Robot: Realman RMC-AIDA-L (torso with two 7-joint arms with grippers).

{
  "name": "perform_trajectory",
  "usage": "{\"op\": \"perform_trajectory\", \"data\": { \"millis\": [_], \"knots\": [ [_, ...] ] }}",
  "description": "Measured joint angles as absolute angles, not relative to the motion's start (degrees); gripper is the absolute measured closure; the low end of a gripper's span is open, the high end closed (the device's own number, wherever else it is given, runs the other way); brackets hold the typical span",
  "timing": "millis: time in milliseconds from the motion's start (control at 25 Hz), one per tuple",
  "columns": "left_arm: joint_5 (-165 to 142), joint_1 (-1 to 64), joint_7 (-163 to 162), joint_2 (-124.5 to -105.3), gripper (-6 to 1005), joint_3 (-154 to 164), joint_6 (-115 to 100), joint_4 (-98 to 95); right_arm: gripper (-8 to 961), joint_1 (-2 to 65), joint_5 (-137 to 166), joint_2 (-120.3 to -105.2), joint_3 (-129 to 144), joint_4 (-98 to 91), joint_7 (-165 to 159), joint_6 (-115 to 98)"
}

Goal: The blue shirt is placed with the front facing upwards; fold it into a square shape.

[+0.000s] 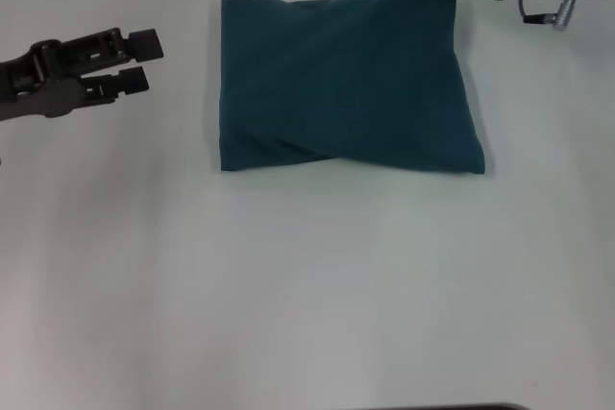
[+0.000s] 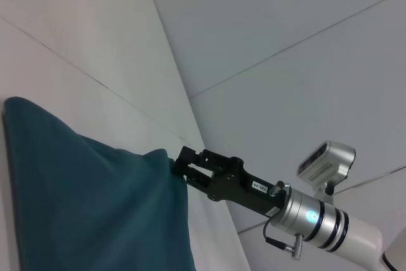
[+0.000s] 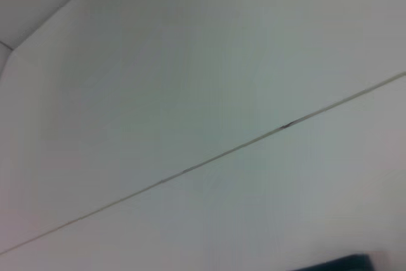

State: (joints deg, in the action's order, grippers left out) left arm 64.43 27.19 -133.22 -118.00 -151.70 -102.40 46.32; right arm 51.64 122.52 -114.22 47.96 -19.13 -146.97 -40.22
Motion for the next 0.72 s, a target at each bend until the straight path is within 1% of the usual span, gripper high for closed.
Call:
{"op": "perform_trajectory", "data": {
  "millis": [120, 240, 360, 560, 640, 720],
  "knots": [
    [64.43, 27.09, -133.21, -117.88, 62, -151.70, -102.40, 46.32, 490, 51.73, 122.53, -114.38, 49.05, -19.42, -147.26, -39.53],
    [64.43, 27.02, -133.20, -117.79, 62, -151.70, -102.48, 46.32, 489, 50.68, 121.82, -114.02, 48.42, -23.18, -147.28, -43.22],
    [64.43, 26.95, -133.34, -117.77, 62, -151.68, -102.48, 46.32, 487, 48.21, 119.31, -113.06, 47.29, -30.43, -147.29, -50.97],
    [64.29, 26.93, -134.17, -117.54, 62, -151.60, -102.80, 46.33, 475, 42.79, 112.43, -110.59, 43.85, -39.19, -146.69, -66.29],
    [63.96, 26.94, -134.65, -117.39, 62, -151.37, -102.78, 46.33, 470, 40.38, 110.16, -109.95, 43.12, -40.62, -144.58, -71.71],
    [63.83, 26.96, -134.89, -117.34, 62, -151.24, -102.76, 46.33, 465, 38.46, 108.19, -109.78, 42.60, -41.30, -139.33, -76.46]
  ]
}}
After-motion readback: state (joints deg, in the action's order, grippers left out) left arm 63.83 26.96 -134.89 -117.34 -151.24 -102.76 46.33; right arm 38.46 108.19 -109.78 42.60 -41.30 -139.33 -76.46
